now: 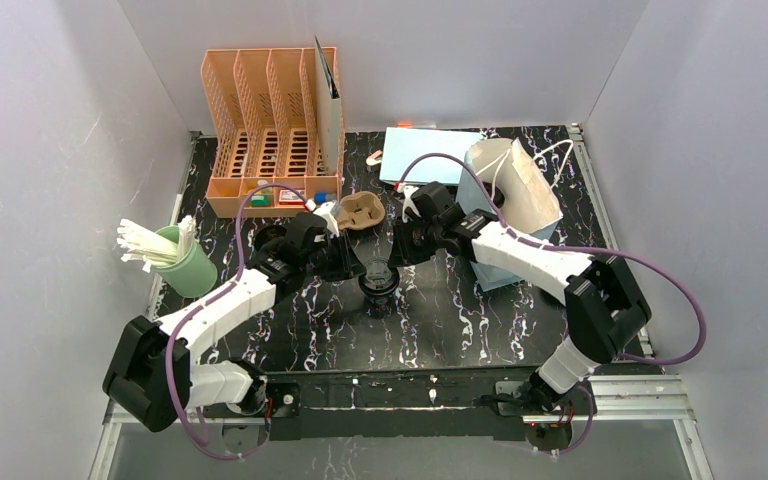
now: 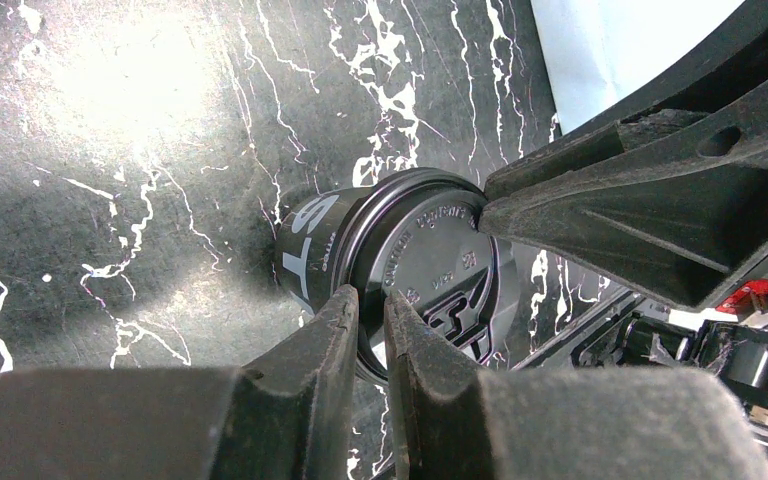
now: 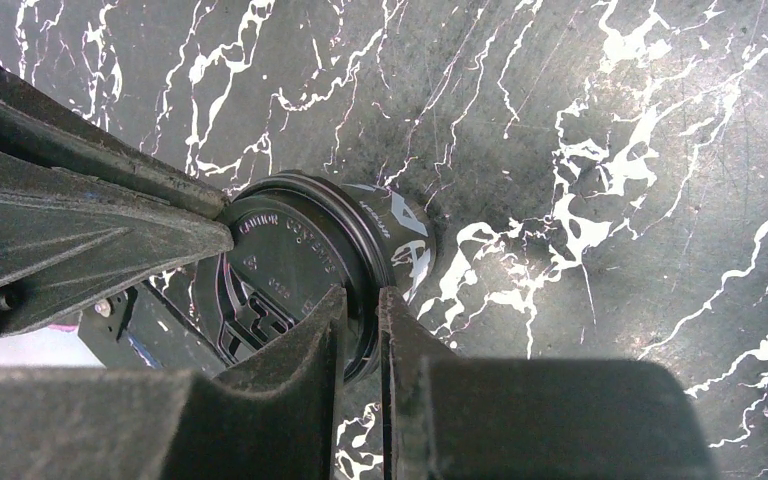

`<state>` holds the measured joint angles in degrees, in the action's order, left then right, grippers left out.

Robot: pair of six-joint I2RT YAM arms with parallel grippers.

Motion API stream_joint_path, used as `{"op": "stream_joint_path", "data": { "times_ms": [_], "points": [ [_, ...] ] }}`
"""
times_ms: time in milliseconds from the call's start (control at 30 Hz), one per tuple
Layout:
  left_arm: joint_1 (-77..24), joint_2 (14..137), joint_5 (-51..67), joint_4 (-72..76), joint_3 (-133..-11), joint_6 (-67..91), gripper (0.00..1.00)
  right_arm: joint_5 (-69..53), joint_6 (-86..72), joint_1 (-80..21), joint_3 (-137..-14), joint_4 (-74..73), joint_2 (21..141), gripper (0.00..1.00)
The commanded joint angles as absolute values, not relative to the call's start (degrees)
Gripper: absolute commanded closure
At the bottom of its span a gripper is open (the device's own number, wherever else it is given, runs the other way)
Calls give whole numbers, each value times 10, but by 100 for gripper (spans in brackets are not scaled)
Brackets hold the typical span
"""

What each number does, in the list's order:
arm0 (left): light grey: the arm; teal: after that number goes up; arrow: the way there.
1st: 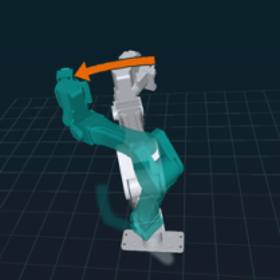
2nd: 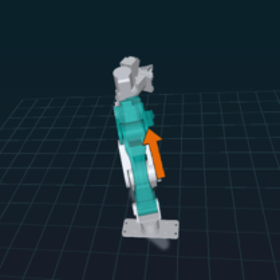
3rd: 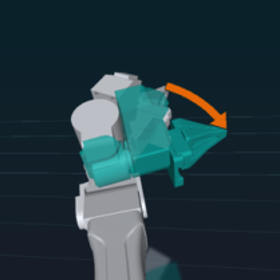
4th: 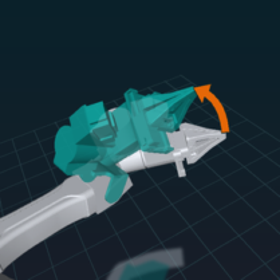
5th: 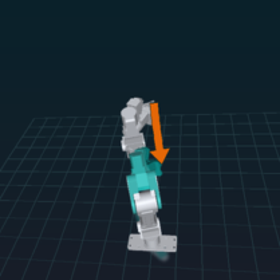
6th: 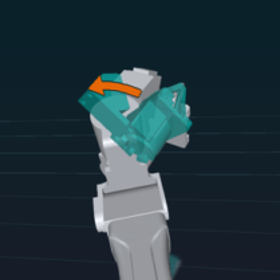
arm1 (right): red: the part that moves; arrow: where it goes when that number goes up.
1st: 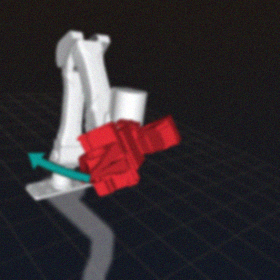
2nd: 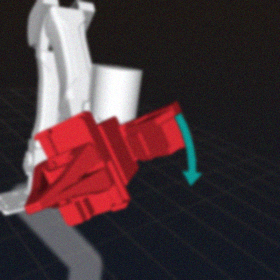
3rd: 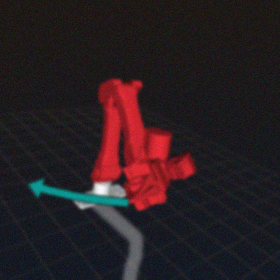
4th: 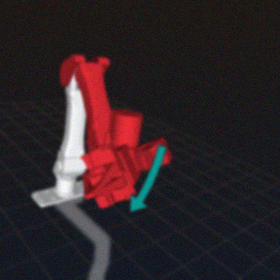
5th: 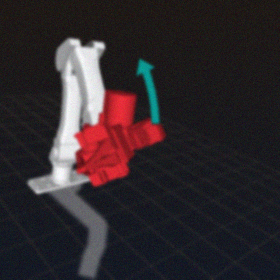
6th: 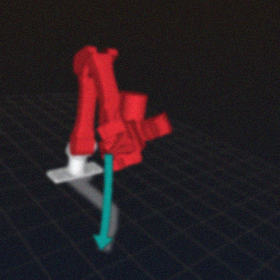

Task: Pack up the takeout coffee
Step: Close the cup lid on the coffee cup.

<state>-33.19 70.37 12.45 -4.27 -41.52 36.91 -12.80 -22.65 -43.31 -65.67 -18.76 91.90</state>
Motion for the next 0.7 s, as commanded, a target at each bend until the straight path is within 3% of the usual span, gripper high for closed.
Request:
{"op": "stream_joint_path", "data": {
  "times_ms": [0, 667],
  "points": [
    [-350, 713, 135, -82, -384, 374, 85, -140, -228, -444, -607, -240, 942, 76],
    [-376, 717, 129, -48, -350, 397, 85, -159, -247, -451, -554, -195, 946, 77]
  ]
}}
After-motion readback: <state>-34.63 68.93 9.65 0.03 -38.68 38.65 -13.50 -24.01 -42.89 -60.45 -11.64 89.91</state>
